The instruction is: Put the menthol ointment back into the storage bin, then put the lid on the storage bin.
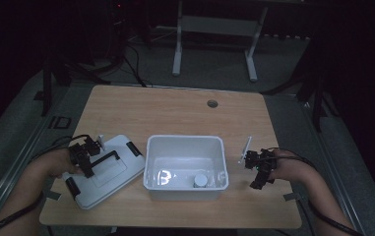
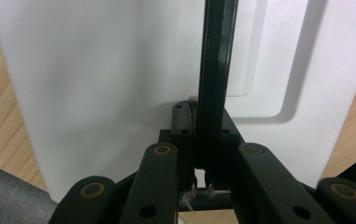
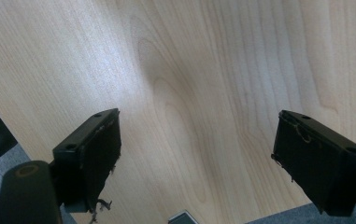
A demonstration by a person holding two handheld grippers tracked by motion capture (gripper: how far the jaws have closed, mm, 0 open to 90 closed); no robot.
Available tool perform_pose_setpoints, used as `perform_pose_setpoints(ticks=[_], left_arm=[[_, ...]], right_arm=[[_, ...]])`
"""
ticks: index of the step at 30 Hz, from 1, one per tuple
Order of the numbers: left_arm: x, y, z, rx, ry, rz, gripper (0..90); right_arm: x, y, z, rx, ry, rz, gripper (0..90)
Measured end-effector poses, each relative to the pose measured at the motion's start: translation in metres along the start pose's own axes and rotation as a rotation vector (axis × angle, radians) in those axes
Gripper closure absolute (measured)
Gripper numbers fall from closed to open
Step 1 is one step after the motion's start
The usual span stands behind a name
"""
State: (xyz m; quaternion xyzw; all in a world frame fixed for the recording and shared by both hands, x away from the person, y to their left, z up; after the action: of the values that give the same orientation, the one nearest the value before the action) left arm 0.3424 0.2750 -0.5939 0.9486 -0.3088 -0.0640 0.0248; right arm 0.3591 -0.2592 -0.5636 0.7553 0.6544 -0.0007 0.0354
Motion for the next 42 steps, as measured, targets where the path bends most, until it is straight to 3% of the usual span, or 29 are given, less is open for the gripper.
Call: perform_pose_setpoints(ticks=[12,18,31,37,42], left_arm=[[-0.002,0.001,-0.007,-0.064,0.057,0.014,83.9],[-0.006,0.002,-0.021,-0.055,0.060,0.024,84.0],[-0.021,0.005,-0.082,0.001,0.095,0.047,83.9],[-0.029,0.010,-0.113,0.030,0.120,0.062,83.9],[-0.024,0.021,-0.132,0.038,0.141,0.098,83.9]], right_arm=[[-0.004,0.002,0.002,-0.003,-0.001,0.021,14.9],[-0.007,0.002,0.002,-0.007,-0.007,0.028,14.9],[-0.008,0.000,0.003,-0.002,0.000,0.039,14.8],[-0.010,-0.001,0.004,0.000,0.001,0.041,14.8],[-0.009,-0.001,0.003,-0.002,0.008,0.041,14.9]])
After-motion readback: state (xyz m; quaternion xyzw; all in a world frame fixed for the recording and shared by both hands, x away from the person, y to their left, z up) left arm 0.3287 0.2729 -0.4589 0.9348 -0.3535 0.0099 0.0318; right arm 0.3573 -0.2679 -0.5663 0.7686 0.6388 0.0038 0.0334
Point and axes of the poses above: each handheld gripper's, and its own axes: z roughly forward along the jaws, x roughly out of its top, y roughly to its right, the point moved 10 cm from there along z, roughly forward along the jaws, and after that the axes turned 10 degrees about -z, right-handed, at the moved point
